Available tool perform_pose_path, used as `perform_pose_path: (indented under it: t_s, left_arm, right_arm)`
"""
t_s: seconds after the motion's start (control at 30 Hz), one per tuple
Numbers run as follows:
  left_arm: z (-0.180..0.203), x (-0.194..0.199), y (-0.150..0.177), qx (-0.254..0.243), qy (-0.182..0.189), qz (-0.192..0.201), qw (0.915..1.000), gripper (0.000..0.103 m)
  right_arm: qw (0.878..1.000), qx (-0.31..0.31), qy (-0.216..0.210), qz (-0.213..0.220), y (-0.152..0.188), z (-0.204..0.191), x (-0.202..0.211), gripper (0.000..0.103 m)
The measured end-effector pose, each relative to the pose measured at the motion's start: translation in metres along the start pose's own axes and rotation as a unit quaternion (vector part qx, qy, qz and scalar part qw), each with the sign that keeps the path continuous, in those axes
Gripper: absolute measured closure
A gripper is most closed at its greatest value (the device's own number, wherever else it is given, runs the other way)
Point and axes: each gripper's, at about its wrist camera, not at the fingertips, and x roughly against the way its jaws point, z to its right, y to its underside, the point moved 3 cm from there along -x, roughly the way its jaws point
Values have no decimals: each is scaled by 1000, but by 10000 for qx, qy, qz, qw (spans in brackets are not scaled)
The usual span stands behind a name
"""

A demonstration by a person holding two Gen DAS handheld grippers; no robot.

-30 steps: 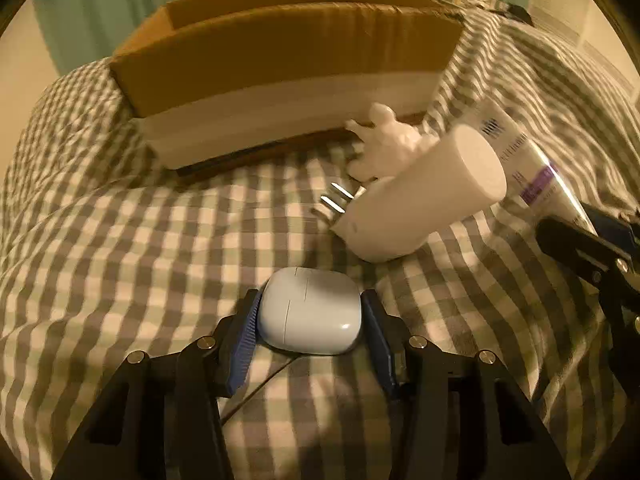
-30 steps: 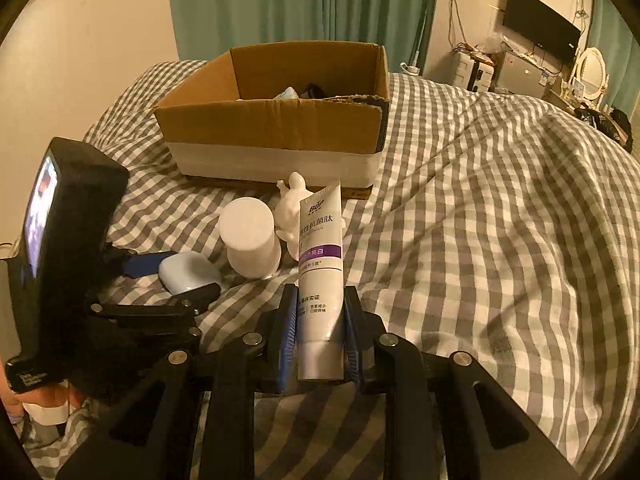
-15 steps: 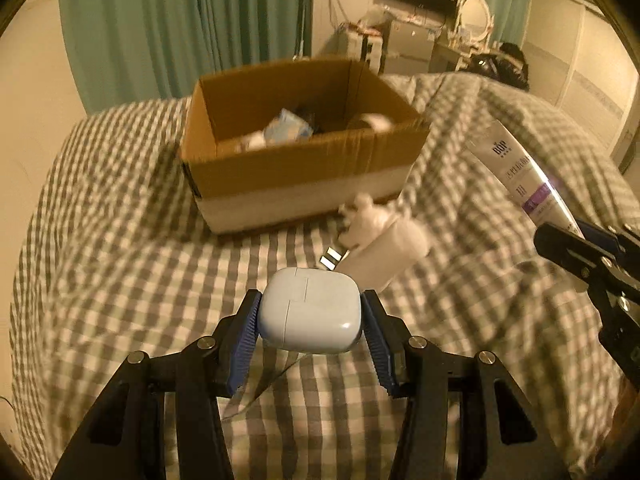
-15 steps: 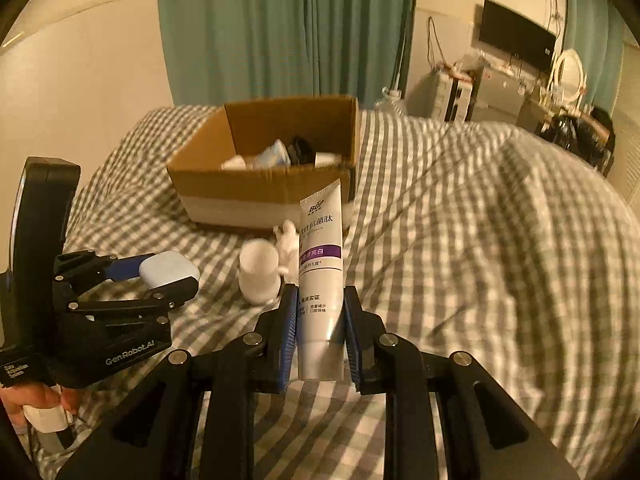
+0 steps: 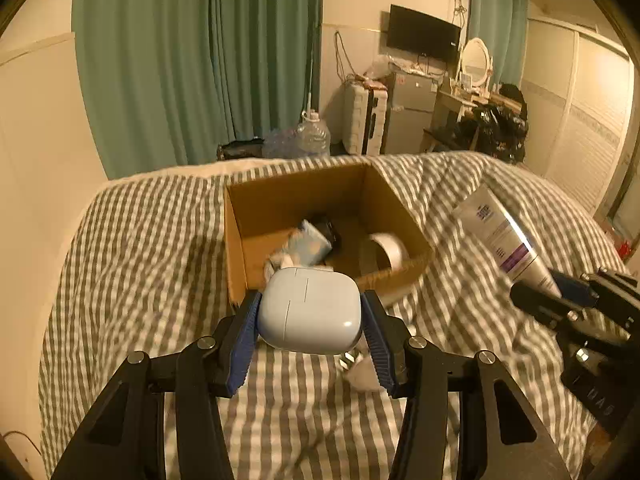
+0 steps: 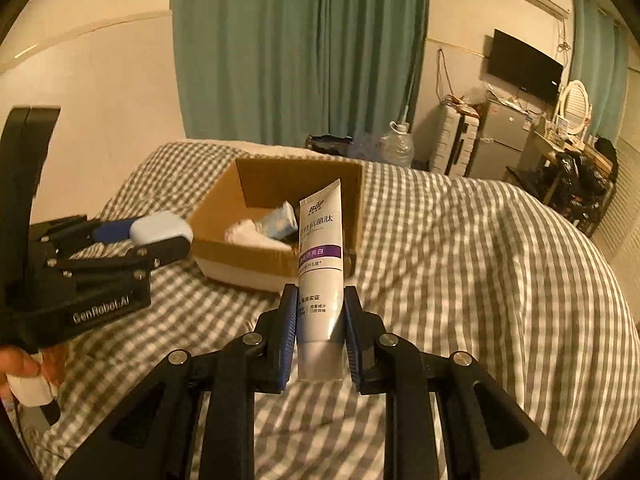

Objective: Organize objects
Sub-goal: 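Place the earbud case and tube into the box and open both tools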

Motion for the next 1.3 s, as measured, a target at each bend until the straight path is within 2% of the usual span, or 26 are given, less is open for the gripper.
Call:
perform_pose_path:
  t_s: [0.13, 0.27, 0.4, 0.53, 0.8, 0.87, 0.93, 1.0, 1.07, 1.13, 1.17, 1.2, 1.27, 1.3]
  left_arm:
    - [-4, -4, -20, 16, 39, 108, 9999, 52]
    - [-9, -12, -41, 106, 53, 240, 9996, 52]
    - [-7, -35, -55, 2, -128, 339, 9993, 52]
    - [-4, -74, -57, -106, 19, 152, 9998, 52]
    - [-19, -150, -51, -220, -65, -192, 9996, 52]
    - [-23, -159, -47, -195, -104, -168, 9996, 52]
    - [-27, -166, -41, -146, -49, -272, 9995, 52]
    - [-26, -167, -37, -103, -39, -323, 9994, 52]
    - [-24, -161, -33, -77, 29, -311, 9995, 51]
    - [-22, -152, -30, -126, 88, -319, 9994, 49]
    - [-20, -145, -28, -169, 45, -284, 9994, 44]
    - [-20, -137, -27, -214, -7, -247, 9995, 33]
    - [-18, -119, -26, -262, -82, -118, 9996, 22]
    - [-18, -109, -25, -251, -76, -62, 9996, 22]
  right_arm:
    - [9993, -99, -362, 79, -22, 2, -8, 82]
    - [9991, -13, -386, 167, -45, 6, -20, 82]
    - [9985, -21, -458, 297, -66, 12, -47, 82]
    - [9986, -58, -518, 98, -78, 18, -91, 82]
    - [9977, 97, -584, -318, -82, 16, -175, 82]
    - [9973, 35, -699, -220, -77, 15, -182, 81]
    - [9959, -130, -874, -195, -71, 15, -185, 81]
    - [9969, -123, -760, -185, -68, 17, -183, 79]
    - [9980, -142, -615, -73, -67, 20, -174, 58]
    - [9972, -304, -681, 49, -66, 23, -161, 50]
    - [9967, -387, -713, 80, -65, 24, -152, 50]
    - [9967, -412, -692, 81, -63, 25, -147, 50]
    - [9975, -397, -580, 89, -61, 26, -132, 50]
    - [9980, -358, -518, 61, -58, 25, -122, 50]
